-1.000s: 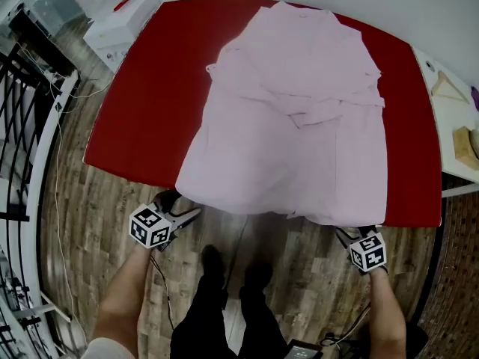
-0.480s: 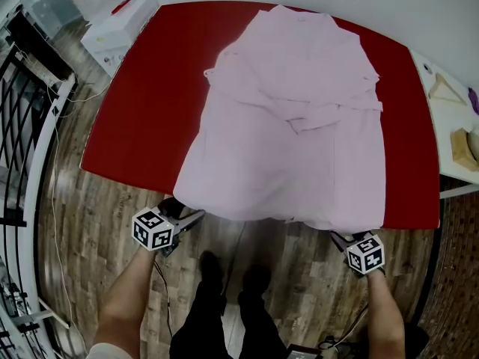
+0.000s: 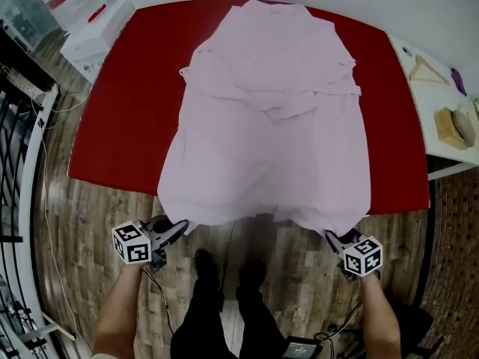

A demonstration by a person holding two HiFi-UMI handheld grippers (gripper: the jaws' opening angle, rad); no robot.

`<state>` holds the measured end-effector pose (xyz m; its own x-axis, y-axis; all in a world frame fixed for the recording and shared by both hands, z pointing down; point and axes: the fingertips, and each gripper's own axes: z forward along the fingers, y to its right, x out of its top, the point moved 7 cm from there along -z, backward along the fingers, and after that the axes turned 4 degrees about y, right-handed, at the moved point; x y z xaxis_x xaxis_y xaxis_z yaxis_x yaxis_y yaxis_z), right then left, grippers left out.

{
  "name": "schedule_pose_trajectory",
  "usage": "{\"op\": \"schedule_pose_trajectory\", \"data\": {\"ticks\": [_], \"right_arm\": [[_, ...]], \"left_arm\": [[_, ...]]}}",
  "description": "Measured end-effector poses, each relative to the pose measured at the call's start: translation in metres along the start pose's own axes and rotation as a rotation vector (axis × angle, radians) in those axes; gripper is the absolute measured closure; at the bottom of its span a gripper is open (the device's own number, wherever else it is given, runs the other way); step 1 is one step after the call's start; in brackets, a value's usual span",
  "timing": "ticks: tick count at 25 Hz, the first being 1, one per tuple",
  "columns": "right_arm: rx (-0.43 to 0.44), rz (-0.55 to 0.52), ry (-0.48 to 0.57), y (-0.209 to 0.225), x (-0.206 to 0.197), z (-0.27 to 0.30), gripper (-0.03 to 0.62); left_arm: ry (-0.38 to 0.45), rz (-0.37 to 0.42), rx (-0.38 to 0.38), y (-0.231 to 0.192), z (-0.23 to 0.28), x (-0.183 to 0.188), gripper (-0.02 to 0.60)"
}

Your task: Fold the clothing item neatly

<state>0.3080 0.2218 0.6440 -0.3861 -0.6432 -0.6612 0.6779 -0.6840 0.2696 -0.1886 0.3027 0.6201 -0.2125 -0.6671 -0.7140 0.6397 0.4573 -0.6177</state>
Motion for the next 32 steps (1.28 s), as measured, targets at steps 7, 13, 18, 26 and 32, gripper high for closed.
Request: {"op": "schedule_pose_trajectory", "data": {"ticks": [7, 13, 18, 26, 32], "right_arm": [[0.072, 0.052, 0.069, -0.026, 0.014, -0.039, 0.576], [0.132, 0.121, 0.105, -0.043, 0.029, -0.058, 0.576], [0.203, 0.137, 0.143, -0.064, 0.057, -0.069, 0.576], [0.347, 0.243, 0.295, -0.081, 0.119, -0.105, 0.576], [0.431, 0.344, 0.415, -0.074, 0.165, -0.127, 0.576]], "left_arm": [[0.085, -0.081, -0.126, 0.04, -0.027, 0.024, 0.569], [0.153, -0.152, -0.164, 0.067, -0.035, 0.042, 0.569], [0.164, -0.182, -0.222, 0.096, -0.023, 0.067, 0.569], [0.315, -0.275, -0.268, 0.128, -0.031, 0.122, 0.569], [0.427, -0.316, -0.259, 0.137, -0.043, 0.164, 0.569]]}}
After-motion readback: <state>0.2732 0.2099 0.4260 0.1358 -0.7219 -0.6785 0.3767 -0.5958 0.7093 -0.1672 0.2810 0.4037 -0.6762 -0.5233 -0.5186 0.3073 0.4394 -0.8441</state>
